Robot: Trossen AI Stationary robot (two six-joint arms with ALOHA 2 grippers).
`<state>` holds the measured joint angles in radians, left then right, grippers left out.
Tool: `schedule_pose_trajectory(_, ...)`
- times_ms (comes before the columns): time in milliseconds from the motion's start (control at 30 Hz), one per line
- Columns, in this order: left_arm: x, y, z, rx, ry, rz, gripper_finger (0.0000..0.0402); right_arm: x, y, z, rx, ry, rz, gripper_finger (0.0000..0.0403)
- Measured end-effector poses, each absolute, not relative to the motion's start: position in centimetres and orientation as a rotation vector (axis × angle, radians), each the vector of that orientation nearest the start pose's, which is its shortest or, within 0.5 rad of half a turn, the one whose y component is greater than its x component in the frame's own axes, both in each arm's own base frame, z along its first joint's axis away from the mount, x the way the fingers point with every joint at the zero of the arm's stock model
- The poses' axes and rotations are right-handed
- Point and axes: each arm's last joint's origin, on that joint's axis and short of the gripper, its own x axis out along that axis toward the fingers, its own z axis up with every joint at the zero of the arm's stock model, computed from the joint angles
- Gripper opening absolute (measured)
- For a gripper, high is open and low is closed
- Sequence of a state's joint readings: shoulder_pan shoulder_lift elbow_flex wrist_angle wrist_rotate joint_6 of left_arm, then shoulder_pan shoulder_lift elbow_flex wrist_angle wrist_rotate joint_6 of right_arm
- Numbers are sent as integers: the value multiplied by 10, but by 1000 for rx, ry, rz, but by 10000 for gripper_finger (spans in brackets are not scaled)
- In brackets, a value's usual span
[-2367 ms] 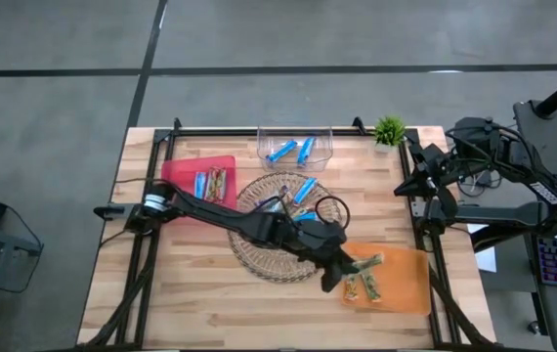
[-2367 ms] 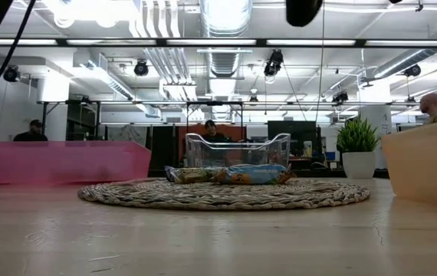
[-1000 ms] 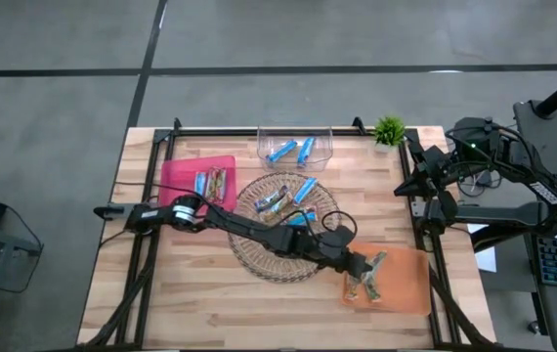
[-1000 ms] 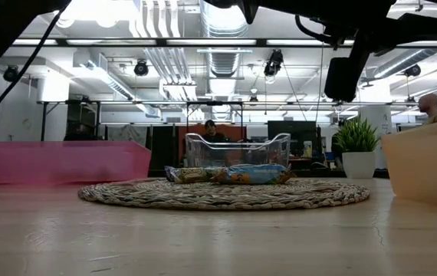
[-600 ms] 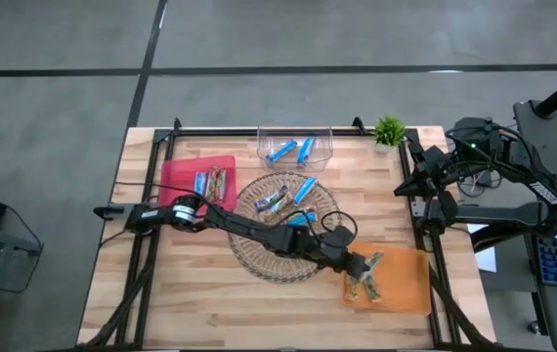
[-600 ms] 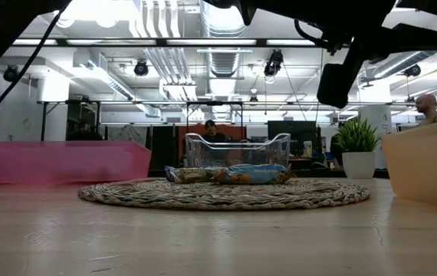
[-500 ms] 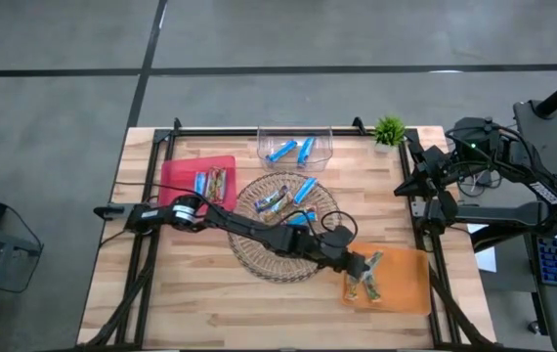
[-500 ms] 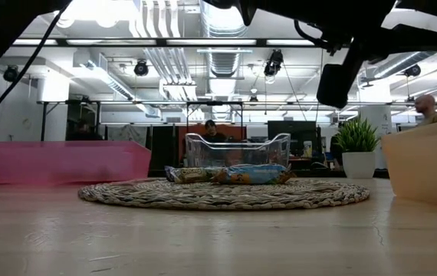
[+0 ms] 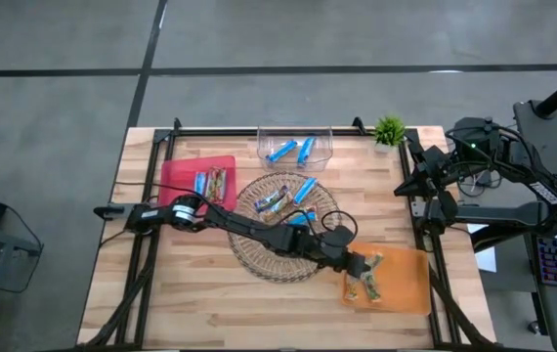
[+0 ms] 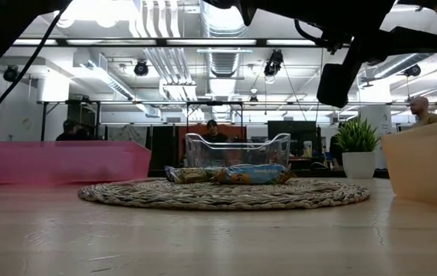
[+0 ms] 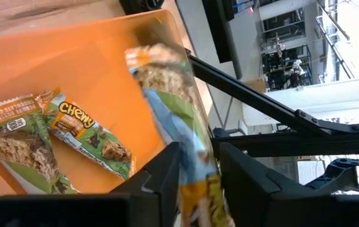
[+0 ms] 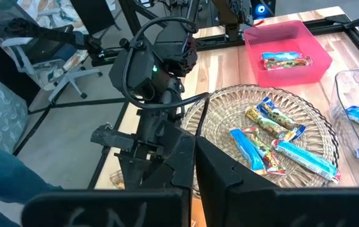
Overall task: Pick and place Granola Bars by type
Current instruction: Put the yellow granola bar into the orange bin, then put the red granola bar into the red bin
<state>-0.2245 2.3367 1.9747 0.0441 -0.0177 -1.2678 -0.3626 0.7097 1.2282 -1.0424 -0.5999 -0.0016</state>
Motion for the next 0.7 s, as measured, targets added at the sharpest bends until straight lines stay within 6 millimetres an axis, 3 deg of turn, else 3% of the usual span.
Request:
schedule_pose_trajectory(233, 532, -121, 233, -1223, 401, 26, 152, 83, -14, 403, 243, 466, 232, 8)
schedule_pose_trajectory(700, 532, -119, 233, -1209, 399, 26, 155, 86, -15, 402, 245, 476, 232, 8)
